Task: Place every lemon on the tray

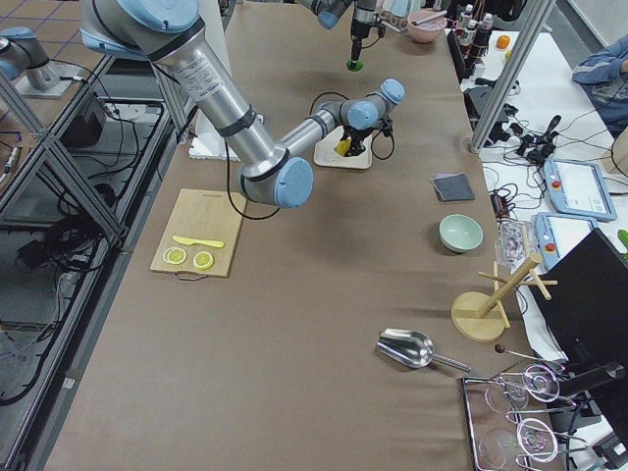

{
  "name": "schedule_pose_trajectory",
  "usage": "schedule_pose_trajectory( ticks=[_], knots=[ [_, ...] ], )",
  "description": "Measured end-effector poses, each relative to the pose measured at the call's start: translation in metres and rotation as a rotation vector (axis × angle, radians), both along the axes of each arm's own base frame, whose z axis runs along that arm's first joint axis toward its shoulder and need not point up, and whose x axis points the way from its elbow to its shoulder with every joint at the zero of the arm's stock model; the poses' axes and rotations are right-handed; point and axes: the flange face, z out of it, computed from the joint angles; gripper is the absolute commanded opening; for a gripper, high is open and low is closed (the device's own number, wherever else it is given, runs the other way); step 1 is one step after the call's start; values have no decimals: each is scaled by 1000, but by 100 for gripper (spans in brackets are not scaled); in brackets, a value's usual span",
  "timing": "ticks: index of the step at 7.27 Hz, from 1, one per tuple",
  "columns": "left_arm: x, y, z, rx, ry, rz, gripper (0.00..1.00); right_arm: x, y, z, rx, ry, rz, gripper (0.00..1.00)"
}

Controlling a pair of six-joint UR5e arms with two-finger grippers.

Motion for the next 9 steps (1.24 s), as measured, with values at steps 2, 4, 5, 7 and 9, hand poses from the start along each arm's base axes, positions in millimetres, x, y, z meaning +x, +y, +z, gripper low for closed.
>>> schedule_pose_trajectory(
  ticks=[2,4,5,7,9],
  knots=[
    [60,1,-47,8,5,72,0,-8,1,8,-12,17,-6,68],
    [123,25,-85,9,9,125,0,-8,1,13,-18,25,-5,100],
    [153,33,-105,-5,6,119,0,-8,0,13,-20,25,-3,100],
    [195,37,-128,-30,8,97,0,1,-7,10,-22,20,12,100],
    [220,38,-143,-47,5,95,0,24,-23,11,-16,11,44,100]
  ],
)
